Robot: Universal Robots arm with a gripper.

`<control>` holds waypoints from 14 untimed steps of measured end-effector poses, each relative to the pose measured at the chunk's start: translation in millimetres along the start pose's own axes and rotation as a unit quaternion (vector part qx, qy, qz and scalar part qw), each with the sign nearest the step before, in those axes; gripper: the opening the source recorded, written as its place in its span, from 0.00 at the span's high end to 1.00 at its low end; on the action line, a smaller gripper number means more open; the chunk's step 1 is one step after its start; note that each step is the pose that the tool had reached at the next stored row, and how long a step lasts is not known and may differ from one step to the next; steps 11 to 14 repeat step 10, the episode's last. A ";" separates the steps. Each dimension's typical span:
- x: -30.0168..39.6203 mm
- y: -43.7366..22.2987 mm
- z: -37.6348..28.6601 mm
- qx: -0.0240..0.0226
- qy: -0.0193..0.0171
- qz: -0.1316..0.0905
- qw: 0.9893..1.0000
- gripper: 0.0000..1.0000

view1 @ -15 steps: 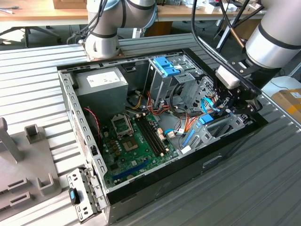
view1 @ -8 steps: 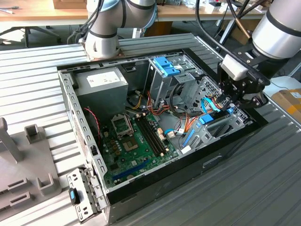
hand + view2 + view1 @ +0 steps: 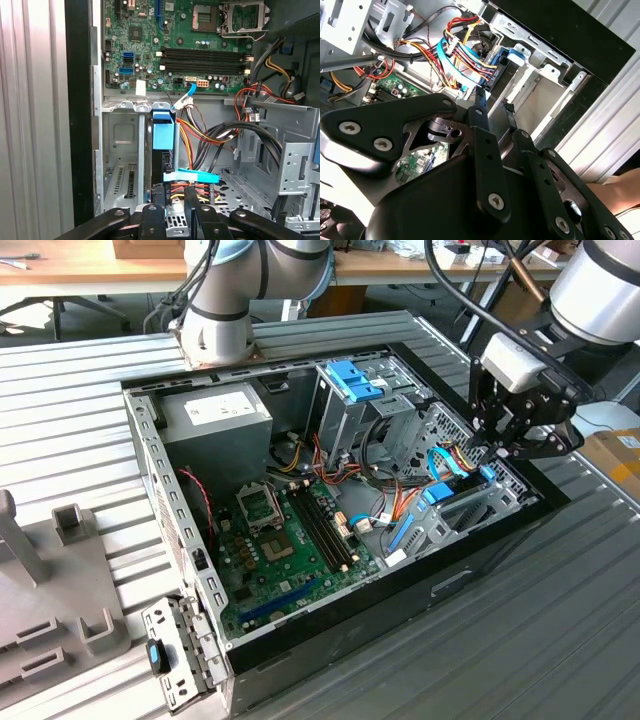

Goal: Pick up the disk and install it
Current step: 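Insert the second disk wire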

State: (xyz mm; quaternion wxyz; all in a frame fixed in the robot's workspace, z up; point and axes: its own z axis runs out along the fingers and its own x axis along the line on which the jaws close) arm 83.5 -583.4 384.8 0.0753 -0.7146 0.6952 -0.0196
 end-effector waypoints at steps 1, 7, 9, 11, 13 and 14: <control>0.0 0.0 0.0 -0.001 0.001 0.000 1.000 0.70; 0.1 -2.9 0.1 -0.015 0.011 0.000 1.000 0.70; 0.1 -3.0 0.1 -0.016 0.011 0.000 1.000 0.70; 0.1 -3.0 0.1 -0.016 0.011 0.000 1.000 0.70; 0.1 -3.0 0.1 -0.016 0.011 0.000 1.000 0.70; 0.1 -3.0 0.1 -0.016 0.011 0.000 1.000 0.70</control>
